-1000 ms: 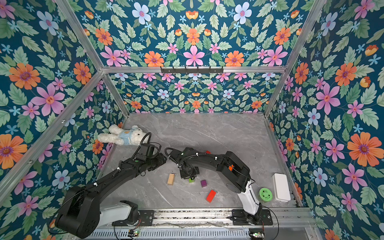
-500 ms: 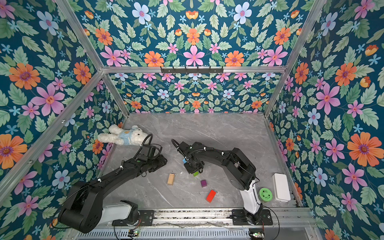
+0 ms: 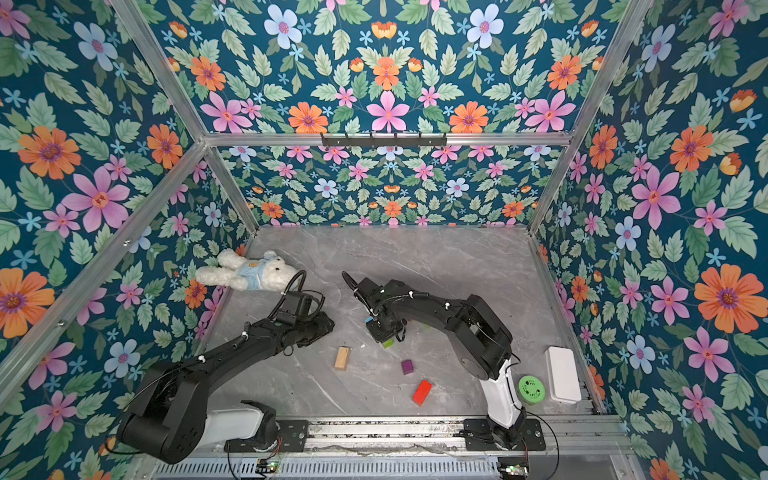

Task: Assemble a heart with building blocks
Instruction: Assemble the building block at the center of the board.

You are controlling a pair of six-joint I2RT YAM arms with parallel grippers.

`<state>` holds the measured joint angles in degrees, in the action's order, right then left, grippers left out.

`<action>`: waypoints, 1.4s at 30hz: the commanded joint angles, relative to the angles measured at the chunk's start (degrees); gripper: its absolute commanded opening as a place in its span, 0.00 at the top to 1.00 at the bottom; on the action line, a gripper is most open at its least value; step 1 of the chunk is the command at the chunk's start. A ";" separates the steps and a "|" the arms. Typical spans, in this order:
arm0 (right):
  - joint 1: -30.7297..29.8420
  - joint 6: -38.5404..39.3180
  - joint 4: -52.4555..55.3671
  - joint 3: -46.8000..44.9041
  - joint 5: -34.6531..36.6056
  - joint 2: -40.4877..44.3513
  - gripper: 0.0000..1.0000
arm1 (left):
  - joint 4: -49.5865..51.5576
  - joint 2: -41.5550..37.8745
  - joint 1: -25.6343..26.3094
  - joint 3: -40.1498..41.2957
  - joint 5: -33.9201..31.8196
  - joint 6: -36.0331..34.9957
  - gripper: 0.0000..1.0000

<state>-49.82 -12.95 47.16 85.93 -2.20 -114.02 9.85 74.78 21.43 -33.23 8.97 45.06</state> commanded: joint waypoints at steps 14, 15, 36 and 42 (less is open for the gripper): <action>-1.32 0.07 1.25 2.05 2.21 -0.44 0.59 | 0.24 -0.96 -0.07 0.80 -0.27 -0.20 0.45; -1.89 -0.29 1.64 2.05 2.90 0.06 0.57 | 0.34 -1.19 -0.07 0.72 -0.36 -0.23 0.44; -2.89 -6.51 3.12 4.84 3.32 -5.31 0.59 | 0.89 -2.73 -0.20 2.04 -1.24 -0.50 0.44; -1.44 -2.77 2.35 3.37 3.70 -3.96 0.72 | 0.88 -2.75 -0.25 2.21 -1.22 -0.58 0.44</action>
<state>-51.40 -18.17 49.23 89.62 0.49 -118.54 10.31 72.10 21.34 -30.98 8.67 44.84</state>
